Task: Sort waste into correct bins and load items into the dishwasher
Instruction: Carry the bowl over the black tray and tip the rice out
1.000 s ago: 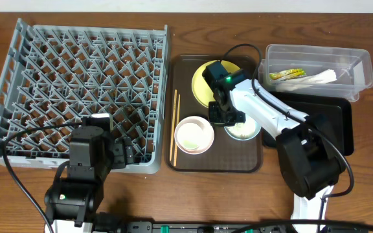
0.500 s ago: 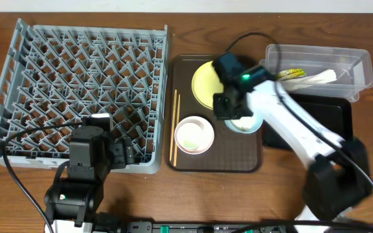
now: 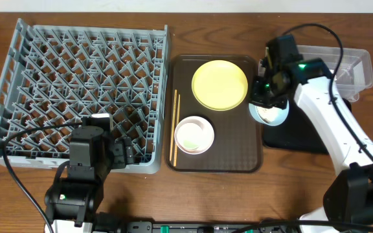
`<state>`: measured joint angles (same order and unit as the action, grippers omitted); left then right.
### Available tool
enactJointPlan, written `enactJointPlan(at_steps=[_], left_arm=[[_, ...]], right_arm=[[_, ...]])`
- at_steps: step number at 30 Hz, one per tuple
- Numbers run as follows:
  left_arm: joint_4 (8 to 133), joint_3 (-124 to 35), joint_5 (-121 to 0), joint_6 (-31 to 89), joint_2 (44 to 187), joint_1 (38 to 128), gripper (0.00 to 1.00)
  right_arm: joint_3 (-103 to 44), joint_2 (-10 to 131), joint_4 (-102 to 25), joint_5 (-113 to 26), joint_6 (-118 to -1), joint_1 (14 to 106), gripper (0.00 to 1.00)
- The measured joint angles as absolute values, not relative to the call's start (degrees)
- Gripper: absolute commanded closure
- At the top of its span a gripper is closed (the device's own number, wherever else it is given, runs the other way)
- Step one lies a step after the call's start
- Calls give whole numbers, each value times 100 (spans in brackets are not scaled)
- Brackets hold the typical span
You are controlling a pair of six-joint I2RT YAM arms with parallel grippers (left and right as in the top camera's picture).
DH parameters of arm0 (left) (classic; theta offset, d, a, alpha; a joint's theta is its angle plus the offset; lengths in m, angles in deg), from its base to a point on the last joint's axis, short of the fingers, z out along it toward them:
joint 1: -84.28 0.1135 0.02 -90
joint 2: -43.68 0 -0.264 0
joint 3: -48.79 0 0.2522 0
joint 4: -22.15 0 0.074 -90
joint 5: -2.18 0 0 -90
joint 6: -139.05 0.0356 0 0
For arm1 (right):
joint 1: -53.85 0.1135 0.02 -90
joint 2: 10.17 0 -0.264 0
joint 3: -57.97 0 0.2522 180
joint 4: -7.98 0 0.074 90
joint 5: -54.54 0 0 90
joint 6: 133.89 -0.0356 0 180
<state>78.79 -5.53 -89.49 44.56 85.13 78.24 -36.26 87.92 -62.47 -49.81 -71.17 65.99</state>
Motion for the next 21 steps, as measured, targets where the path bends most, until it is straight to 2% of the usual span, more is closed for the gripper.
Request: enactJointPlan(at_steps=[9, 21], left_arm=[[7876, -553, -8949, 4456, 8513, 7824, 10], [7879, -551, -8949, 4458, 8513, 7824, 10]], right_arm=[[-2334, 8792, -5088, -6314, -6986, 5517, 99], [-2153, 8792, -5158, -7770, -6392, 4514, 99]])
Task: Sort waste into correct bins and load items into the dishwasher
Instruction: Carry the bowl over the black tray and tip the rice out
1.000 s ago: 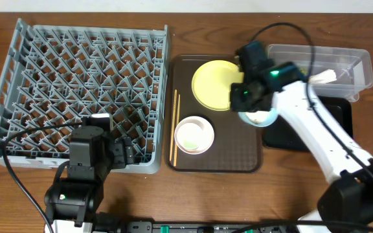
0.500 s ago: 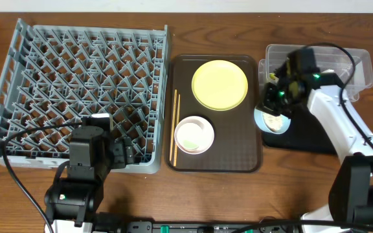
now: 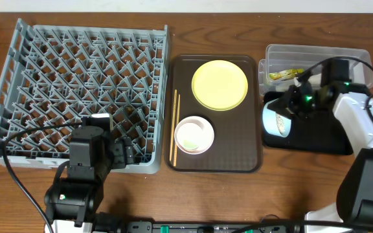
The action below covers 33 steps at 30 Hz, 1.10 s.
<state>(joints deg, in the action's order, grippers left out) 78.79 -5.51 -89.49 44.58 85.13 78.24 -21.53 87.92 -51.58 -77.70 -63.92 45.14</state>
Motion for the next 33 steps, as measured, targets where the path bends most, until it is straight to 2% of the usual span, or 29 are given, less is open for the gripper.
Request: enactJointPlan(at_steps=[8, 22, 33], left_arm=[[7879, -551, -8949, 4456, 8513, 7824, 10], [7879, -553, -8949, 4456, 8513, 7824, 10], [7879, -553, -8949, 4456, 8513, 7824, 10]], right_arm=[[-2150, 8792, -5429, -8032, -6134, 4171, 99], [-2150, 8792, -5455, -8410, -5948, 4153, 99], [-2150, 8792, -5455, -9219, -5861, 4153, 99]])
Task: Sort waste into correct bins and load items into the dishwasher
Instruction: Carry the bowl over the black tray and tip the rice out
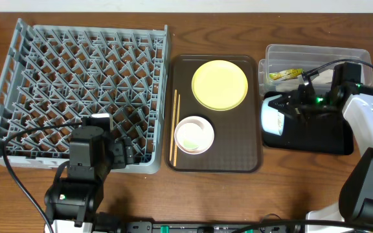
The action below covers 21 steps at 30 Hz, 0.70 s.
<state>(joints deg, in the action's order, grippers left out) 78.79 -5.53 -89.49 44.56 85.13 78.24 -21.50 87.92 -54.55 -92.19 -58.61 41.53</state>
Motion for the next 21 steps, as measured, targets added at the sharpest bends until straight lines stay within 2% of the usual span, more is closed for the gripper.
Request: enactJointPlan(at_steps=[21], left_arm=[[7879, -553, -8949, 4456, 8513, 7824, 10]], right_arm=[[-2150, 8792, -5414, -10532, -5778, 3631, 99]])
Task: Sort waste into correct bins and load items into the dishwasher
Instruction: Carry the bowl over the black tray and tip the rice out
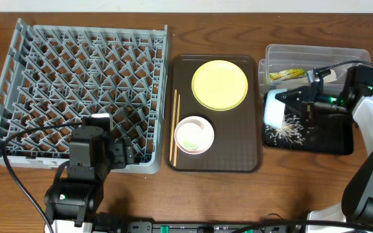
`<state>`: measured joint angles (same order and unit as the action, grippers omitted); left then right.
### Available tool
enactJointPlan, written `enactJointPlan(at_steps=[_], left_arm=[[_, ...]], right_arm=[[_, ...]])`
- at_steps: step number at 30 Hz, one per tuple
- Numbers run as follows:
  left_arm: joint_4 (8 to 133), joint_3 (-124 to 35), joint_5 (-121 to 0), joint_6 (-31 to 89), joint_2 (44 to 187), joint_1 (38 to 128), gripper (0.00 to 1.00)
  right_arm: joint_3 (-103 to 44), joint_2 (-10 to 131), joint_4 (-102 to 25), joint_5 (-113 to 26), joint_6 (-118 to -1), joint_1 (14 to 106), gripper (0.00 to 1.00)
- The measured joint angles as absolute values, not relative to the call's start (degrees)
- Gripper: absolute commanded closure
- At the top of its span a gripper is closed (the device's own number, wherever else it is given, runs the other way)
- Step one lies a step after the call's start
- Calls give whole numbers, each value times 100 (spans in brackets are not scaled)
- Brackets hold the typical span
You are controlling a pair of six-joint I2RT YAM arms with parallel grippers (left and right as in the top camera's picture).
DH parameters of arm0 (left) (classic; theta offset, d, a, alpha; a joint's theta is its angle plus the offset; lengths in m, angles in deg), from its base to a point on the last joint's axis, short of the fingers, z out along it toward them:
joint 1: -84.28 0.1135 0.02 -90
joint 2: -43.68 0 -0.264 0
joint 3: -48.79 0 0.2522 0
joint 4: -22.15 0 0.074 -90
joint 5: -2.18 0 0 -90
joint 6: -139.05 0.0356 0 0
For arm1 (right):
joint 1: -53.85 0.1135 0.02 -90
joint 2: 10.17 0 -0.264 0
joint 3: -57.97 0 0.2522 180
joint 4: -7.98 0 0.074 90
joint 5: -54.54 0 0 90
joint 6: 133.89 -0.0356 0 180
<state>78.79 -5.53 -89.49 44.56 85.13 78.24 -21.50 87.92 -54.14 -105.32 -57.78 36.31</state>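
My right gripper (291,99) is shut on a white cup (274,107), held tipped on its side over the left end of the black bin (329,139). White shredded scraps (286,129) lie in that bin just below the cup's mouth. On the brown tray (251,162) sit a yellow plate (219,85), a white bowl (194,134) and a pair of chopsticks (175,126). The grey dish rack (76,84) fills the left side. My left gripper (123,154) rests at the rack's front edge; its jaws do not show clearly.
A clear plastic bin (342,55) holding a yellow wrapper (286,74) stands behind the black bin. The left arm's body and its cables cover the rack's front right corner.
White scraps now lie in the black bin where there were none. The cup sits a little farther back and the right wrist has shifted slightly to the right.
First my right gripper held the cup near the tray's right edge, the arm reaching over the clear bin. Then the arm was at the right with the cup tipped over the black bin. It stayed tipped, and now its scraps lie in the bin. The left arm never moved.
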Motion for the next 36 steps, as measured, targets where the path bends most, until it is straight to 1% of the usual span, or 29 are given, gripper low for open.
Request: enactJointPlan(at_steps=[7, 15, 25, 29, 36], left_arm=[[7879, -553, -8949, 4456, 8513, 7824, 10], [7879, -553, -8949, 4456, 8513, 7824, 10], [7879, -553, -8949, 4456, 8513, 7824, 10], [7879, -553, -8949, 4456, 8513, 7824, 10], [7879, -553, -8949, 4456, 8513, 7824, 10]], right_arm=[[-2150, 8792, -5410, -11297, -5747, 3266, 99], [-2150, 8792, -5412, -11835, -5751, 2567, 99], [-2150, 8792, -5425, -12169, -6234, 1587, 99], [-2150, 8792, -5436, -12211, -6379, 1393, 99], [-2150, 8792, -5436, -12246, -6403, 1367, 99]])
